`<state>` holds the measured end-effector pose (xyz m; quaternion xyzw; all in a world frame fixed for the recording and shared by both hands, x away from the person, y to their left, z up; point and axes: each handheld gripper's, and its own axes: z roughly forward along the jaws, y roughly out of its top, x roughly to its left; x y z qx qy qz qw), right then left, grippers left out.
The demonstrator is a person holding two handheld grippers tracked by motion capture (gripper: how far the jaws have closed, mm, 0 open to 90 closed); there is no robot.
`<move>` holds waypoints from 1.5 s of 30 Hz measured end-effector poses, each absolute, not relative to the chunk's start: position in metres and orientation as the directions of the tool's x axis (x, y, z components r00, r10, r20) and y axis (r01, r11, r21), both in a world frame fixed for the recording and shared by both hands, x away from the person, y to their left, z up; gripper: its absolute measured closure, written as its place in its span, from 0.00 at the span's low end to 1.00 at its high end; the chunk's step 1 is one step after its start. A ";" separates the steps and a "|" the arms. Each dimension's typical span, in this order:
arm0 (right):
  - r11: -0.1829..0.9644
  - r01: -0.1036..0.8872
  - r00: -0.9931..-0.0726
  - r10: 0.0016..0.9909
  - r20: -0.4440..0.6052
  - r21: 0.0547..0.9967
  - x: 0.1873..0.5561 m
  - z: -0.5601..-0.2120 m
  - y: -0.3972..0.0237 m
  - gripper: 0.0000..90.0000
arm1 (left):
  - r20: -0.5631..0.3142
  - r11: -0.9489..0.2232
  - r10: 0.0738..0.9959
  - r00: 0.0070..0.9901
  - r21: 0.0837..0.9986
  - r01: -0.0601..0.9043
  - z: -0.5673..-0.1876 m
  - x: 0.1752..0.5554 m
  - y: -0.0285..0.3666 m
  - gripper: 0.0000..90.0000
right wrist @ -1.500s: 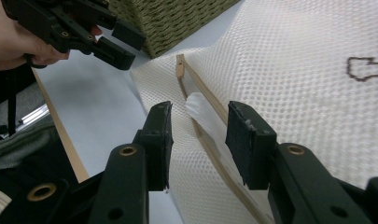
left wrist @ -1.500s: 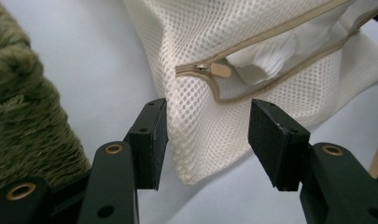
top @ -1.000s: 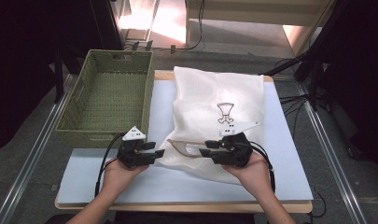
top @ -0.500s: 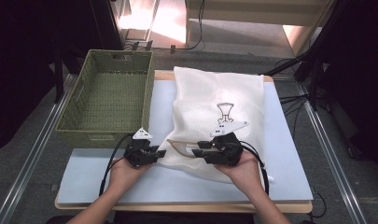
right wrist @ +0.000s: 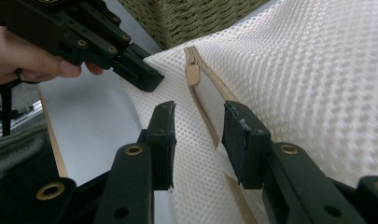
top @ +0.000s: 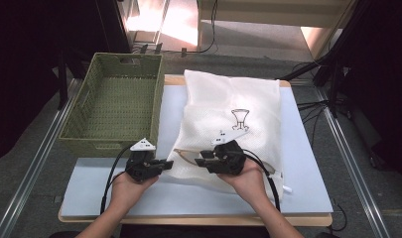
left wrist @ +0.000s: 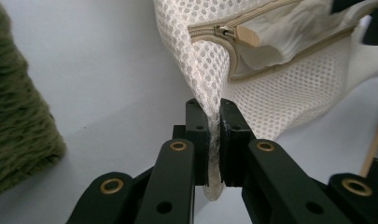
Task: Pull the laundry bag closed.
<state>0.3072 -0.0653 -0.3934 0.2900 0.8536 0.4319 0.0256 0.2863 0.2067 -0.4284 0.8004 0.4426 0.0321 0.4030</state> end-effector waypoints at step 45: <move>0.464 0.509 -0.829 0.490 0.268 0.726 0.323 -0.415 -0.023 0.92 | -0.340 -0.287 0.690 0.639 0.682 0.673 -0.423 0.270 0.204 0.94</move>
